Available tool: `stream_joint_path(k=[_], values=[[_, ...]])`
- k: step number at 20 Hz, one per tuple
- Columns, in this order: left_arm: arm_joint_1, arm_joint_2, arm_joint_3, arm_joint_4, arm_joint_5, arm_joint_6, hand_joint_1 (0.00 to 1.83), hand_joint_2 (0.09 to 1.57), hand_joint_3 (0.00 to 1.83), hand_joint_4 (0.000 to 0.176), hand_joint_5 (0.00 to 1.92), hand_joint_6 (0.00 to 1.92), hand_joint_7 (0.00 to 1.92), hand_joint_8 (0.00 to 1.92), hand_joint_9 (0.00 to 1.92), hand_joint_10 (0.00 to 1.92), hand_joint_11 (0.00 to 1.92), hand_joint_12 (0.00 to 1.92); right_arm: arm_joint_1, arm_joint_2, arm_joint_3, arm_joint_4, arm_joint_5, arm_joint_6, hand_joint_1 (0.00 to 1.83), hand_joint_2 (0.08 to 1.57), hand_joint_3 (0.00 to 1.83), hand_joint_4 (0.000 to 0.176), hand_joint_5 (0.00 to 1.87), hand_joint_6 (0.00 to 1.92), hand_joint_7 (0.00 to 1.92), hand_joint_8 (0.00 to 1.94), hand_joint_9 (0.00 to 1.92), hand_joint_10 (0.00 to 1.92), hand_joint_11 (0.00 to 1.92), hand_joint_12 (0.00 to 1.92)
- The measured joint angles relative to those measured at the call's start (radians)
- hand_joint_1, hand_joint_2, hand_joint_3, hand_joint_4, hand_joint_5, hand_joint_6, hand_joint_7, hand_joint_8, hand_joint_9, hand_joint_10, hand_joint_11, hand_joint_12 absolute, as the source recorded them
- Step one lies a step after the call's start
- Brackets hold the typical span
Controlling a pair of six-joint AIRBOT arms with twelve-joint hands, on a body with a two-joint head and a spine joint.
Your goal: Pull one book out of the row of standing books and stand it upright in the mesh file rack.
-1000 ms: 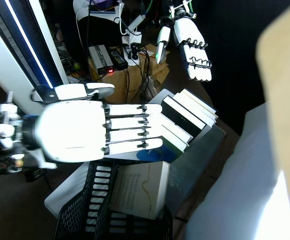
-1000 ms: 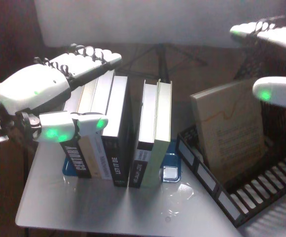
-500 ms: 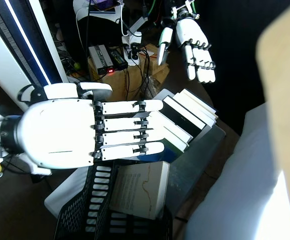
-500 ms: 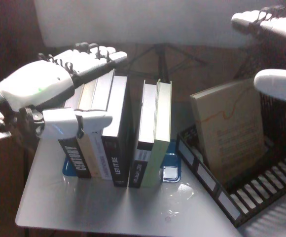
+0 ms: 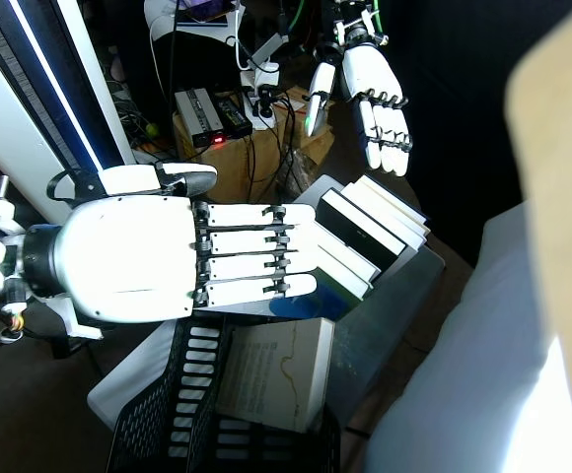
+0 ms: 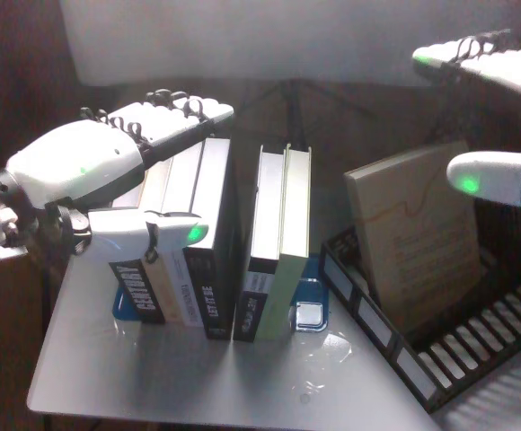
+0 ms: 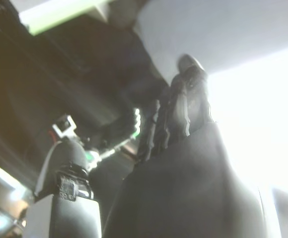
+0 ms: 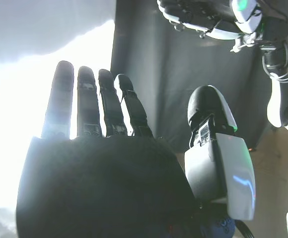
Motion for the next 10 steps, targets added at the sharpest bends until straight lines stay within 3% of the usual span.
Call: stream_joint_path(k=[7, 8, 9, 10], values=[[0.002, 0.005, -0.006, -0.003, 0.002, 0.000, 0.20, 1.33, 0.00, 0.000, 0.00, 0.00, 0.00, 0.00, 0.00, 0.00, 0.00, 0.00, 0.000, 0.006, -0.011, 0.003, 0.003, 0.000, 0.08, 1.24, 0.00, 0.000, 0.00, 0.00, 0.00, 0.00, 0.00, 0.00, 0.00, 0.00], [0.003, 0.005, -0.006, -0.004, 0.002, 0.000, 0.19, 1.33, 0.00, 0.004, 0.00, 0.00, 0.00, 0.00, 0.00, 0.00, 0.00, 0.00, 0.000, 0.006, -0.011, 0.003, 0.004, 0.000, 0.10, 1.24, 0.00, 0.000, 0.00, 0.00, 0.00, 0.00, 0.00, 0.00, 0.00, 0.00], [0.005, 0.006, -0.009, -0.010, -0.004, 0.001, 0.25, 1.33, 0.00, 0.022, 0.00, 0.00, 0.00, 0.00, 0.00, 0.00, 0.00, 0.00, -0.003, 0.006, -0.013, 0.008, 0.007, 0.000, 0.11, 1.24, 0.00, 0.000, 0.00, 0.00, 0.00, 0.00, 0.00, 0.00, 0.00, 0.00], [0.009, 0.010, -0.013, -0.011, -0.011, 0.000, 0.26, 1.33, 0.00, 0.027, 0.00, 0.00, 0.00, 0.00, 0.00, 0.00, 0.00, 0.00, -0.008, 0.006, -0.013, 0.010, 0.015, 0.000, 0.13, 1.24, 0.00, 0.000, 0.00, 0.00, 0.00, 0.00, 0.00, 0.00, 0.00, 0.00]])
